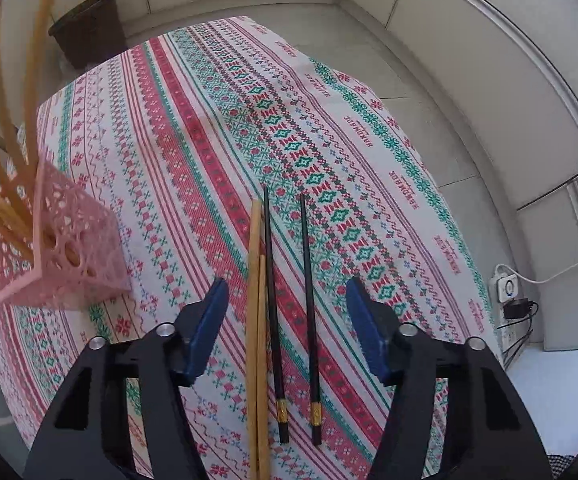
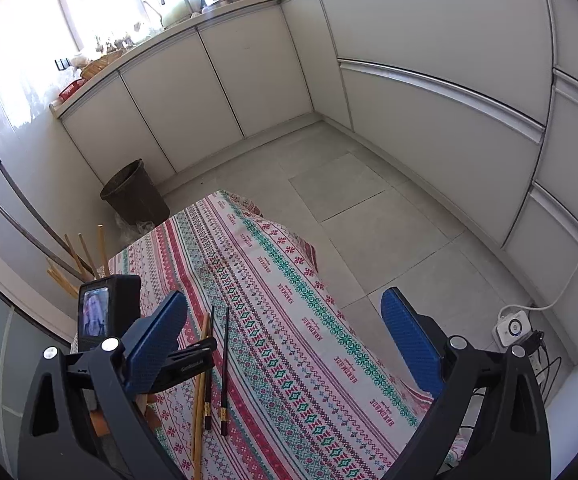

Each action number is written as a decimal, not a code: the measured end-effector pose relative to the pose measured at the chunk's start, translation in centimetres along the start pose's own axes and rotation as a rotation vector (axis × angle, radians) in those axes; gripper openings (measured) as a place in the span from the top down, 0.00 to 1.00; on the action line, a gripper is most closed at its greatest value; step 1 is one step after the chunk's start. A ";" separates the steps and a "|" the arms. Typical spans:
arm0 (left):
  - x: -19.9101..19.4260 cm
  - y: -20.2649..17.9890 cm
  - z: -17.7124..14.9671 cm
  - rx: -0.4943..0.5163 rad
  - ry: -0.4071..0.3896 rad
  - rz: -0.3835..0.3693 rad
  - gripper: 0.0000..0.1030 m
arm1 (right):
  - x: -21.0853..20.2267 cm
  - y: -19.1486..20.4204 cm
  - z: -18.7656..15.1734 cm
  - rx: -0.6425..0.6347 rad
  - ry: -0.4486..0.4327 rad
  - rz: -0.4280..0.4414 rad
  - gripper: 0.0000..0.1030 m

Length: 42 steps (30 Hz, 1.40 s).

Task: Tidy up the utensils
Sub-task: 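Move both grippers back over the remaining chopsticks on the cloth, then close the left gripper on a wooden chopstick while the right gripper grasps another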

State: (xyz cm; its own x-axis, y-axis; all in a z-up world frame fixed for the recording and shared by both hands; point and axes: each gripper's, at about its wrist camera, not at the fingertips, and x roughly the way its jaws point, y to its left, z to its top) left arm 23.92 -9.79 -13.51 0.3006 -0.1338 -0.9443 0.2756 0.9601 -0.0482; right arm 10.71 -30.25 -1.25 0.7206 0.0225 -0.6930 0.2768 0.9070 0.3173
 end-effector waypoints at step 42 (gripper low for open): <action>-8.0 7.2 -9.3 -0.105 -0.083 -0.028 0.94 | 16.2 5.4 -6.4 0.224 0.611 0.428 0.49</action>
State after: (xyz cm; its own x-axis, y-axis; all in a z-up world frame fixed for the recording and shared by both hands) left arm 15.03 0.45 -9.37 0.3700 -0.1766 -0.9121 0.1888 0.9756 -0.1124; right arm 19.80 -22.31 -14.95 0.3337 0.6384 -0.6936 0.2221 0.6619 0.7160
